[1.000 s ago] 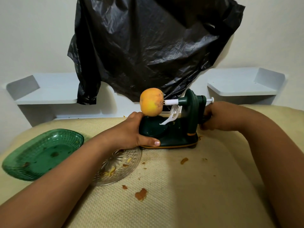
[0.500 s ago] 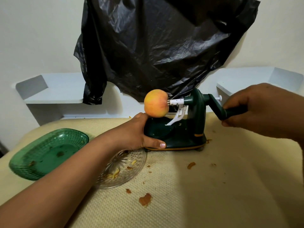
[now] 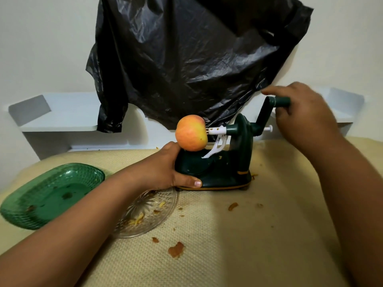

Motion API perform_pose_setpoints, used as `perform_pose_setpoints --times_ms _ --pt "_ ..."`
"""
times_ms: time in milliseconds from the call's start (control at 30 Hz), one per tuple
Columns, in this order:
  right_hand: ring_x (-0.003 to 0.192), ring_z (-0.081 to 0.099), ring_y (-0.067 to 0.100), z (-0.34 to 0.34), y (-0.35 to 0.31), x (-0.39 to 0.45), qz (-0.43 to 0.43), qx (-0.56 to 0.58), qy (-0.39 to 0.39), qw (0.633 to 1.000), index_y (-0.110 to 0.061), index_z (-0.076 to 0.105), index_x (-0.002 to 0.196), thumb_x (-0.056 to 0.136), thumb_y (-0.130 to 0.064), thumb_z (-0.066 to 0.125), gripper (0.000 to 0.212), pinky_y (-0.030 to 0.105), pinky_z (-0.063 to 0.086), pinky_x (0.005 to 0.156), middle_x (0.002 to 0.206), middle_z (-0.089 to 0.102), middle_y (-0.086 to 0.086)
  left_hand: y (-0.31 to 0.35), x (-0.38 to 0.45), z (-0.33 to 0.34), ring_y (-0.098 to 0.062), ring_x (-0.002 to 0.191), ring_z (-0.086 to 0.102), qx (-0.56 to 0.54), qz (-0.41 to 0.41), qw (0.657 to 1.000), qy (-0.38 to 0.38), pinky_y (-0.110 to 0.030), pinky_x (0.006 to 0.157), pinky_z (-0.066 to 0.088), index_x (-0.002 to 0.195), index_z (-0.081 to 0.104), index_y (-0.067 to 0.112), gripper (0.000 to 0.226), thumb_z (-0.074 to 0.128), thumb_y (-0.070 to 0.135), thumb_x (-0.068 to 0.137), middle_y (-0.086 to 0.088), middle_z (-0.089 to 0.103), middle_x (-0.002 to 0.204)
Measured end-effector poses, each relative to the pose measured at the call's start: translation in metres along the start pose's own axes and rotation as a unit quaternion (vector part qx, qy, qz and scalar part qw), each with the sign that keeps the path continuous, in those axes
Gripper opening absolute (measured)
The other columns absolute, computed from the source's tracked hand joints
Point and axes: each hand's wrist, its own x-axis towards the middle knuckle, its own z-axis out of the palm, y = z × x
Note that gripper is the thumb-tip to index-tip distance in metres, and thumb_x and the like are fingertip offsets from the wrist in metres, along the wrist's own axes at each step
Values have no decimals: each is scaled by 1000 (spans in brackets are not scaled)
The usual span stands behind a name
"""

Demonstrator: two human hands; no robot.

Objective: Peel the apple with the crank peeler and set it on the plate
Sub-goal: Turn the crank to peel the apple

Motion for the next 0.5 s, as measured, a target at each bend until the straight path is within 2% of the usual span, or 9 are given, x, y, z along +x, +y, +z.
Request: perform_pose_setpoints --times_ms 100,167,233,300,333,367,400,433,500 --pt "107 54 33 21 11 -4 70 -44 -90 992 -14 58 130 94 -8 51 37 38 43 83 128 53 13 -1 0 0 -18 134 48 4 0 1000 2 -41 111 46 150 34 32 116 82 69 52 4 43 146" --pt "91 54 21 27 12 -8 63 15 -49 997 -14 62 115 92 -2 49 30 28 41 73 117 60 13 -1 0 0 -17 134 48 6 4 1000 0 -41 111 46 150 34 32 116 82 69 52 4 43 146" --pt "71 56 11 24 11 -7 72 182 19 980 -25 65 105 87 0 41 39 21 42 61 100 64 12 -1 1 0 -18 135 48 5 4 1000 0 -41 111 46 151 33 32 116 82 69 52 4 43 146" --pt "66 64 11 17 11 -6 120 423 40 897 -30 70 106 86 -8 36 46 22 49 57 96 64 17 -1 1 0 -18 134 48 5 3 1000 0 -41 111 46 151 33 32 117 81 70 51 4 43 146" --pt "73 69 16 16 10 -7 127 512 28 849 -29 71 108 90 -17 37 41 26 52 58 97 66 17 -1 2 0 -18 134 48 4 2 1000 0 -41 111 46 151 33 32 117 81 70 51 4 43 146" --pt "82 71 22 17 8 -10 122 568 1 814 -26 71 110 94 -31 39 36 29 54 62 100 69 15 -2 1 0 -18 134 48 4 1 1000 1 -41 111 46 151 33 32 118 81 71 50 4 43 146" --pt "89 71 25 19 4 -14 114 589 -22 800 -24 71 111 94 -47 42 40 30 55 64 102 71 12 -2 2 0 -17 134 48 7 1 1000 2 -41 111 46 151 33 32 118 80 72 50 5 43 146" --pt "94 70 25 21 1 -18 105 581 -39 806 -24 71 109 91 -61 45 48 29 55 67 102 72 9 -2 2 0 -17 134 47 11 0 1000 2 -41 111 46 151 32 32 119 79 72 50 5 42 146" --pt "99 69 21 28 -6 -22 96 519 -43 848 -29 74 100 83 -74 49 54 32 54 75 101 73 2 -3 1 0 -17 133 47 15 -4 1000 3 -41 111 46 151 32 33 119 79 73 49 6 42 146"
